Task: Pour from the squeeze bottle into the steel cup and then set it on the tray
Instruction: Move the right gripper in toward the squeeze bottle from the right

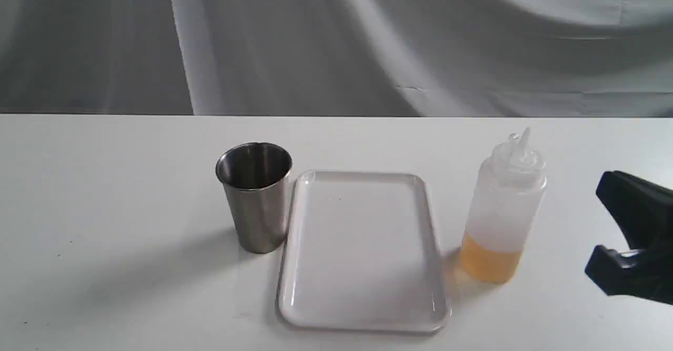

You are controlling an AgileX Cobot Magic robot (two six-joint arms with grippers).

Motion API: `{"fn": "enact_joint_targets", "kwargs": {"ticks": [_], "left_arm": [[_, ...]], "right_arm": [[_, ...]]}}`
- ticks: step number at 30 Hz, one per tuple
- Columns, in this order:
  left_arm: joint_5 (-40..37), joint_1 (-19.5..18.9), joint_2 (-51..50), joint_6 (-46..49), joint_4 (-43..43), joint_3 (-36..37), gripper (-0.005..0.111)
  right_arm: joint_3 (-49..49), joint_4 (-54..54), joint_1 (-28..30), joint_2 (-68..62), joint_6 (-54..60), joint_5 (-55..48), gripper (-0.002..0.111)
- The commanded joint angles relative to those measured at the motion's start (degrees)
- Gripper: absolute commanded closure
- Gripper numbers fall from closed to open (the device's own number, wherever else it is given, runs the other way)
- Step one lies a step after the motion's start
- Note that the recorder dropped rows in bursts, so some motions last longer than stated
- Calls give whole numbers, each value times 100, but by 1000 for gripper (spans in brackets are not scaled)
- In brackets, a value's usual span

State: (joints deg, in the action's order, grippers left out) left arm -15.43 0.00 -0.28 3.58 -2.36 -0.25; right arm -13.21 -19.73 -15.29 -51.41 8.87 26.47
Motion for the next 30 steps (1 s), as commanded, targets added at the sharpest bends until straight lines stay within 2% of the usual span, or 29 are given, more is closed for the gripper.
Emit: {"fn": "enact_joint_targets", "kwargs": {"ticks": [1,7,12,19,26,30], "left_arm": [[41,22,29,-10,-14,25,98],[41,22,29,-10,-14,25,98],[41,22,29,-10,-14,25,98],[41,22,29,-10,-14,25,98],[41,22,29,-10,-14,25,98],[41,22,29,-10,-14,25,98]], "right_arm": [[228,137,-14,-357,-105,378,108],[240,735,-14,-1355,-647,907,108],[240,735,-14,-2112,-682,1543,108],[240,1454,-14,-3034,-887,2174,108],[240,1406,-14,-3739,-959,2566,108],[240,983,-14,-4028,-1441,2649,108]]}}
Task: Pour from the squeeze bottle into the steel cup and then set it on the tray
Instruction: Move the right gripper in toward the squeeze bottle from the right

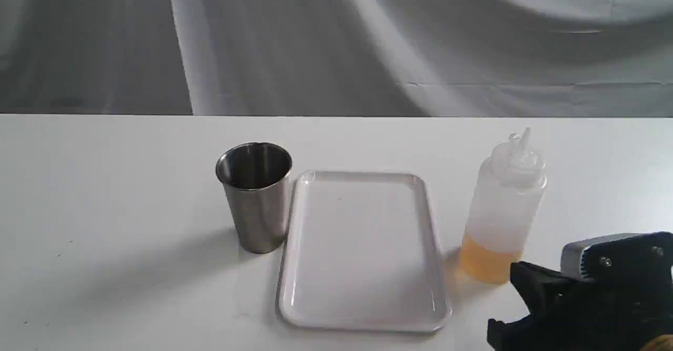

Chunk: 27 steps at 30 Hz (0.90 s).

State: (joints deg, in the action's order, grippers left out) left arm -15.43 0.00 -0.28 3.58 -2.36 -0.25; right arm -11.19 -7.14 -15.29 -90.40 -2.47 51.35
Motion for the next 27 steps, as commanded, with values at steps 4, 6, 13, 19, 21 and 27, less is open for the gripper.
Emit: {"fn": "enact_joint_targets", "kwargs": {"ticks": [4,6,13,19,21,27], "left_arm": [[41,22,29,-10,-14,25,98],[41,22,29,-10,-14,25,98],[41,22,29,-10,-14,25,98],[41,22,29,-10,-14,25,98],[41,22,29,-10,-14,25,98],[41,22,29,-10,-14,25,98]], "right_arm": [[39,-554,-14,-340,-493,365,108],[39,-525,-14,-408,-493,468,106],[39,-287,-14,-606,-395,673,56],[39,-340,-14,-679,35,1024,3],[39,-340,-14,-688,54,1024,3],[39,-340,-14,-688,49,1100,3]]}}
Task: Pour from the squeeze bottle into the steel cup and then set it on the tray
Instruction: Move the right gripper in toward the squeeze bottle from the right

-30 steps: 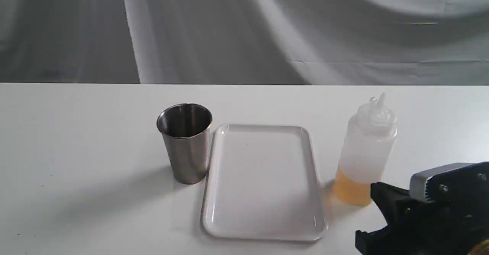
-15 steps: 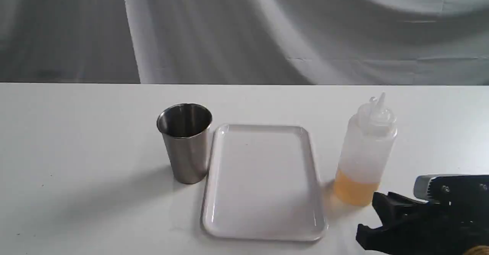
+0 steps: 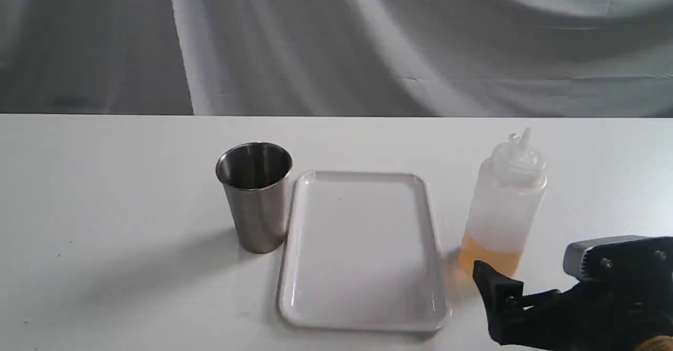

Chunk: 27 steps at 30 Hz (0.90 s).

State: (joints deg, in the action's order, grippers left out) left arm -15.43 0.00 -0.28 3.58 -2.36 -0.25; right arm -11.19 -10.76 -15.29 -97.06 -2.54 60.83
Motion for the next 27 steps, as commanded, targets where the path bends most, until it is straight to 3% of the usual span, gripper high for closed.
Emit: {"fn": "enact_joint_targets", "kwargs": {"ticks": [1,27], "left_arm": [[41,22,29,-10,-14,25,98],[41,22,29,-10,-14,25,98]], "right_arm": [[39,22,-14,-21,56,158,3],[-999,-434,-14,-1296,393,202,3]]}}
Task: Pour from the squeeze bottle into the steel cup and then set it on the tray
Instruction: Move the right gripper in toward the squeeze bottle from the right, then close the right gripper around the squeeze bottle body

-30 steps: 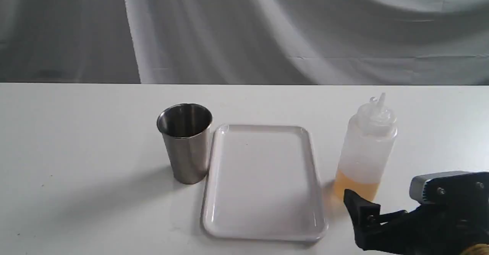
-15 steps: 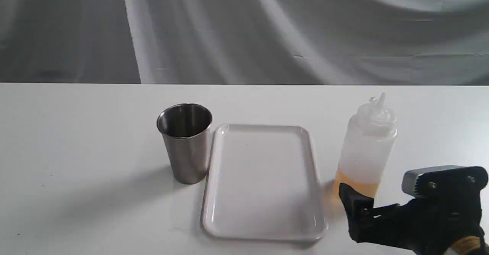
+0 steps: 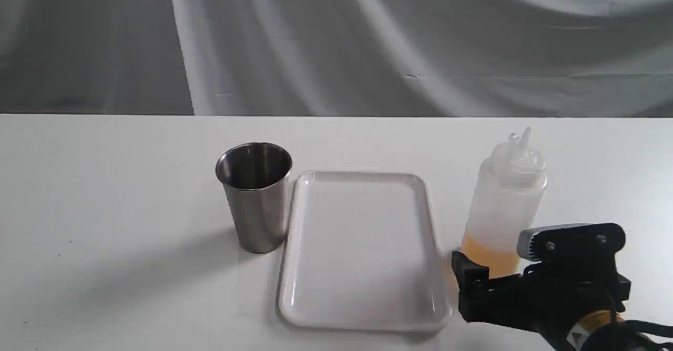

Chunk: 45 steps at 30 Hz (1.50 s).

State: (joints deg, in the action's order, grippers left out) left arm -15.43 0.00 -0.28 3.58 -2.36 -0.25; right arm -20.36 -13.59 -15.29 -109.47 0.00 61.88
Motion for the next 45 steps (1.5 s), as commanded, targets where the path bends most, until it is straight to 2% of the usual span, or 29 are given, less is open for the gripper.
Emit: {"fn": "enact_joint_targets", "kwargs": {"ticks": [1,13,45], "left_arm": [[41,22,29,-10,-14,25,98],[41,22,29,-10,-14,25,98],[41,22,29,-10,-14,25,98]], "right_arm": [[-114,-208,-14,-85,152,138,3],[-178,-486,-4,-545,186,808,3],[-980,-1045,7,-1292,223,808,3]]}}
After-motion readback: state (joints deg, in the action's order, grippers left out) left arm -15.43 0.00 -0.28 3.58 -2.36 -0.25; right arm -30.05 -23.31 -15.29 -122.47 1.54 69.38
